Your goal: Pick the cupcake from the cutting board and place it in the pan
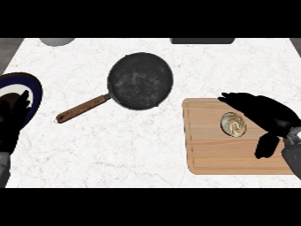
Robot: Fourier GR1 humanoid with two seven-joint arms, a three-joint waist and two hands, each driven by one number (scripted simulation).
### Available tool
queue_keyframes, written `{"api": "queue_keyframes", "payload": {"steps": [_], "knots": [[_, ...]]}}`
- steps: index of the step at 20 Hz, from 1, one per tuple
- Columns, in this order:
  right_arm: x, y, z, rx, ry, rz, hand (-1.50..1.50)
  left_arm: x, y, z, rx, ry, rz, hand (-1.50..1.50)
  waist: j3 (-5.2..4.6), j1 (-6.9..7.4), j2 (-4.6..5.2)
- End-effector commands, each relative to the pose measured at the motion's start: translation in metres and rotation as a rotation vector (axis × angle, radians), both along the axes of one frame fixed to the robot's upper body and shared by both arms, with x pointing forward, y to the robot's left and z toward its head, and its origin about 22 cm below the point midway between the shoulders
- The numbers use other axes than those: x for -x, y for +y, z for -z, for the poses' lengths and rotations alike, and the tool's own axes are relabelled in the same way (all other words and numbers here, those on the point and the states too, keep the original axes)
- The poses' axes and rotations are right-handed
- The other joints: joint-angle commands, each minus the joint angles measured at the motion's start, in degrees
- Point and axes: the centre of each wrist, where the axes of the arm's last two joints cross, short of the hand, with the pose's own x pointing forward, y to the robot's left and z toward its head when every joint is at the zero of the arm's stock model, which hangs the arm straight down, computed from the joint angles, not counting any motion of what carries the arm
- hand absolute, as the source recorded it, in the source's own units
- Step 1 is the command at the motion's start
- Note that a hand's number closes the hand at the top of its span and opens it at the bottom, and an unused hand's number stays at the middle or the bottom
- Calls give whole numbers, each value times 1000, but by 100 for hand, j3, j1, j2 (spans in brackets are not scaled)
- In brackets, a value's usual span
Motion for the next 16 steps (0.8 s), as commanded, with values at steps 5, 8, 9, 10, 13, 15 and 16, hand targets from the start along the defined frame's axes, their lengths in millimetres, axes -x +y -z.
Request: {"api": "queue_keyframes", "payload": {"steps": [5, 8, 9, 10, 13, 15, 16], "knots": [[-8, -2, 17, 2, 5, -4, -150, 11, 17, 20, 1, -5, 6, 0, -1, -2, 3], [-12, 0, 24, -8, 11, 2, -150, 5, 20, -11, 8, -2, -6, 0, 1, 11, 0], [-9, 6, 38, -3, 11, 6, -150, 7, 4, -5, -11, 0, -1, 0, 1, 11, 1], [-5, 3, 25, 2, 23, -7, -150, -4, -2, -2, 4, 22, -2, 0, 0, -9, 0], [-17, 4, 51, 3, 7, 1, -150, -1, 3, -7, 8, 12, -2, 0, 1, 17, 4], [-20, -13, 43, 25, 27, 10, -150, 5, 10, 22, -4, -12, 10, 0, -1, 4, 8], [-21, 17, 52, 30, 43, 9, -150, 11, 10, -3, -6, 9, 4, 0, 1, 27, 1]]}}
